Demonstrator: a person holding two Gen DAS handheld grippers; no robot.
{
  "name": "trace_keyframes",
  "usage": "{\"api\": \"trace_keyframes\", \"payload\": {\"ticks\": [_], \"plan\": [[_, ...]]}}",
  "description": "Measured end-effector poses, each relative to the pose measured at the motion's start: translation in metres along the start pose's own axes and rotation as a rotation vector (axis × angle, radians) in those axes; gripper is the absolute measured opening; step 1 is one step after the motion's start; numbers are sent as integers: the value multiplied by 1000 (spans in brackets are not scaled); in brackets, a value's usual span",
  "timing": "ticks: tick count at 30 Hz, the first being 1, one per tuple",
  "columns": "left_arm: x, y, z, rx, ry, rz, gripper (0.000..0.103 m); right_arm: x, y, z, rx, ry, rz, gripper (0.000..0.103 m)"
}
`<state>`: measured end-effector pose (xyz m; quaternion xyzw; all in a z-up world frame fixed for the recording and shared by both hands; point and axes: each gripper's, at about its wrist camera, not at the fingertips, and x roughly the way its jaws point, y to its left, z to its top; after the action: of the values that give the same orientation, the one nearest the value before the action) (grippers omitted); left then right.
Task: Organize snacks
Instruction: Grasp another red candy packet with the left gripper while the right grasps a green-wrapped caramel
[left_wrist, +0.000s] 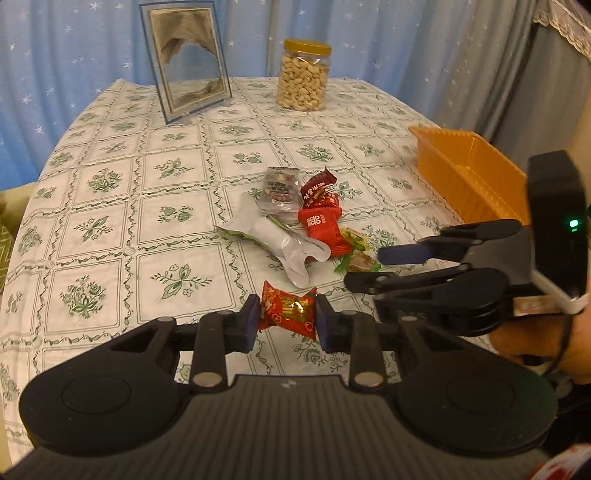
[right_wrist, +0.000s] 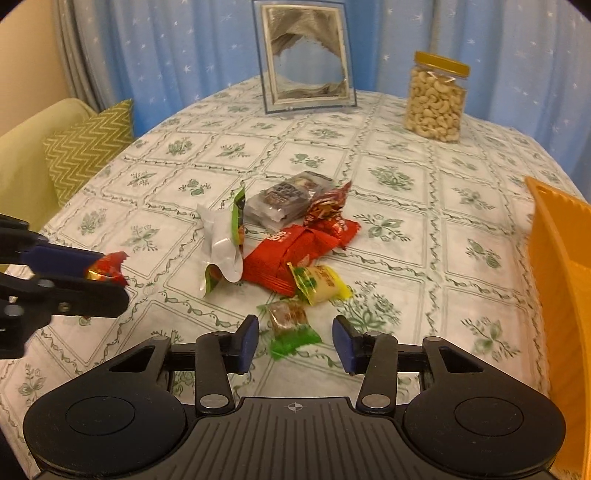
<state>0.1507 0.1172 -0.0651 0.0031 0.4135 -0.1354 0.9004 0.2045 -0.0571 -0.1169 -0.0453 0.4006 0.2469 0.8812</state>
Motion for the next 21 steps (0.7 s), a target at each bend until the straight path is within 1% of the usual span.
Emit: {"api": "trace_keyframes", "payload": {"ticks": [1, 3, 4, 7, 11, 16, 21], "plan": [[-1, 0, 0, -7, -1, 2, 28, 1, 2, 1, -15, -1, -2, 42], [-2, 0, -2, -20, -2, 6, 28, 1, 4, 1, -31, -4, -3, 30], [-3, 0, -3, -27, -1, 8, 28, 0, 5, 1, -31, -7, -4, 26], [-8, -4, -5, -41, 0, 13, 28, -9, 6, -2, -15, -6, 4, 25], [-14, -15, -6, -46, 2, 26, 28, -34, 6, -12, 9, -17, -13, 25], [-27, -34, -8, -64, -6, 29, 28, -76, -3, -28, 70, -46, -58, 25], [-40, -59, -8, -83, -19, 27, 28, -120, -19, -38, 134, -80, -107, 24]]}}
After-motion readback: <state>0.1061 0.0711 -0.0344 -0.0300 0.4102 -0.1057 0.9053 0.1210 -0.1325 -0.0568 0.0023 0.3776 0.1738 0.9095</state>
